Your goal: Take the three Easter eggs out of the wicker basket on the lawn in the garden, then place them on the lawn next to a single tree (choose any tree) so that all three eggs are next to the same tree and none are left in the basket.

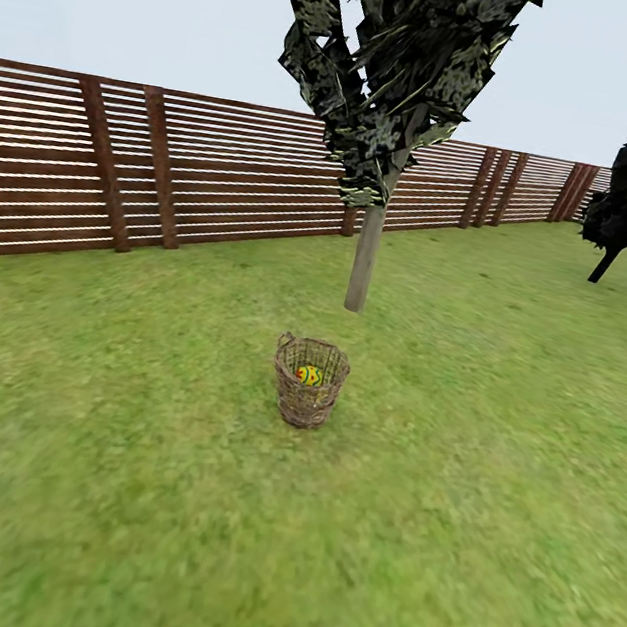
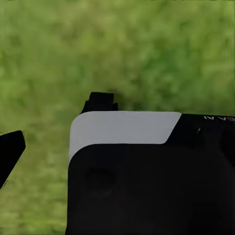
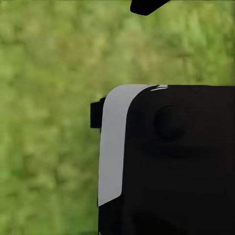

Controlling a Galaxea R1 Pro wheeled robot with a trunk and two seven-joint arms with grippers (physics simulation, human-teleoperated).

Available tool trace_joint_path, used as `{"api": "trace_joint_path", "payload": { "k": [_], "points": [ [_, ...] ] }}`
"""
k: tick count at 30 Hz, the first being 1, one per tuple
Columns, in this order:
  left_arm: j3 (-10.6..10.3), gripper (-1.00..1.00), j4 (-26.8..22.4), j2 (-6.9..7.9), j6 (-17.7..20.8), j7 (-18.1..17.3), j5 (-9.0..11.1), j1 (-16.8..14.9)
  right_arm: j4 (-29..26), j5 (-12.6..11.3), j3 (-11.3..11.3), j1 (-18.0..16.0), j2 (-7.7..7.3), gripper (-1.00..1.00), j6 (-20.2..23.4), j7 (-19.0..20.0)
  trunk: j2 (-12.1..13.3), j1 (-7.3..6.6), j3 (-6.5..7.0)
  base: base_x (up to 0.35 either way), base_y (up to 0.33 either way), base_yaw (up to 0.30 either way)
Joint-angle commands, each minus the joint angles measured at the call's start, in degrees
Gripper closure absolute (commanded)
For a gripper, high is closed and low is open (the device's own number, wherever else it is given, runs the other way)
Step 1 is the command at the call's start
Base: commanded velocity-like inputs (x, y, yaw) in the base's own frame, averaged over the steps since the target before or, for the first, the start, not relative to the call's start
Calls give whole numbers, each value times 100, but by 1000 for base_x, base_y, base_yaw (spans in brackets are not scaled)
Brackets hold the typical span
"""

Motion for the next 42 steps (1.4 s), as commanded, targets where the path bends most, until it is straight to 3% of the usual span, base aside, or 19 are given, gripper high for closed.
{"api": "trace_joint_path", "payload": {
  "k": [1, 13, 42],
  "points": [
    [16, -100, -7, -5, 30, 13, 25, -1, 5, 2, 2, -3, 3, -100, -19, -8, -3, 0, -5, 0, 272, 0],
    [14, -100, -4, -5, 30, 13, 25, -1, 6, 2, 2, -3, 2, -100, -19, 0, -3, 0, -5, 0, 277, -74],
    [14, -100, -4, -5, 27, 5, 25, -1, 6, -2, 0, -3, 2, -100, -20, 0, -3, 0, -5, 7, 277, -276]
  ]
}}
